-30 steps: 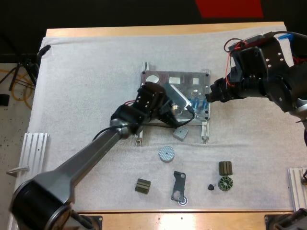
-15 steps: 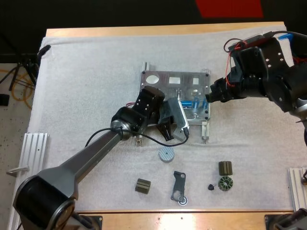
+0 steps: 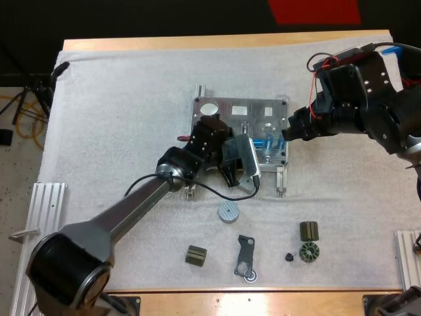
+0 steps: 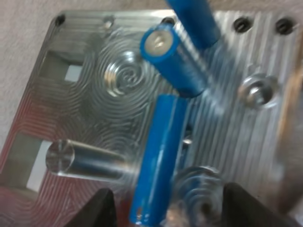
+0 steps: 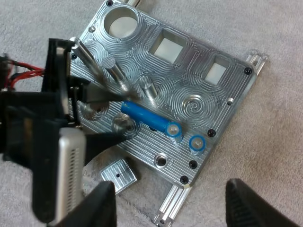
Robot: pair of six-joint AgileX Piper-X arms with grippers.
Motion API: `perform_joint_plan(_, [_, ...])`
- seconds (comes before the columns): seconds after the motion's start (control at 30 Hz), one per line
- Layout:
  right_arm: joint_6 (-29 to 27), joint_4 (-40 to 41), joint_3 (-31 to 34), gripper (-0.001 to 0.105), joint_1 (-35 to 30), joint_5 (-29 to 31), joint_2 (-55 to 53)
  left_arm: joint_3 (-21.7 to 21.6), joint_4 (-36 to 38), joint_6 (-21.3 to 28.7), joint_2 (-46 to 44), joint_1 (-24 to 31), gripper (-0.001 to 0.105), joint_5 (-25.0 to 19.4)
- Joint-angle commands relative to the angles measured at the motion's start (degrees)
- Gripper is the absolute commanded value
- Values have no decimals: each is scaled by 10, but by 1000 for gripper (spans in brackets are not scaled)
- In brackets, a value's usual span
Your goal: Load cells from right to left
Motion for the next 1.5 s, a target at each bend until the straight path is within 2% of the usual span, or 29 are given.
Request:
perform_joint_plan(0.0, [-7,1,-1,51,-3,-6,-7,-1,-15,0,5,-1,50,-11])
perform_joint_plan(0.17, [-7,1,-1,51,-3,-6,-7,-1,-26,0,23,-1,49,-12])
perform_joint_plan(0.27, [-7,1,-1,51,-3,-6,-7,-1,-31,0,29,-1,44,-14])
perform_joint_plan(0.37, [-7,1,-1,51,-3,-6,-7,-1,-32,0,29,-1,26,-14])
perform_joint_plan(0.43, [-7,1,-1,51,-3,-6,-7,-1,-32,-5,29,-1,8,-14])
perform_joint_plan(0.5, [-7,1,-1,51,-3,-6,-7,-1,-32,-22,29,-1,0,-14])
perform_joint_plan(0.6, [-7,1,-1,51,-3,-6,-7,-1,-32,-47,29,-1,0,-14])
perform_joint_plan(0.77, [-7,1,-1,51,-3,-6,-7,-1,-1,-48,15,-1,0,-14])
perform_joint_plan(1.0, [-7,1,-1,51,-3,-8,-7,-1,73,-60,-45,-1,0,-22])
perform_joint_plan(1.27, [-7,1,-1,51,-3,-44,-7,-1,164,-71,-129,15,0,-21])
perform_joint_plan(1.37, [-7,1,-1,51,-3,-70,-8,7,181,-76,-173,36,0,-2])
perform_joint_plan(1.47, [-6,1,-1,51,-7,-92,-8,22,193,-75,-214,62,0,41])
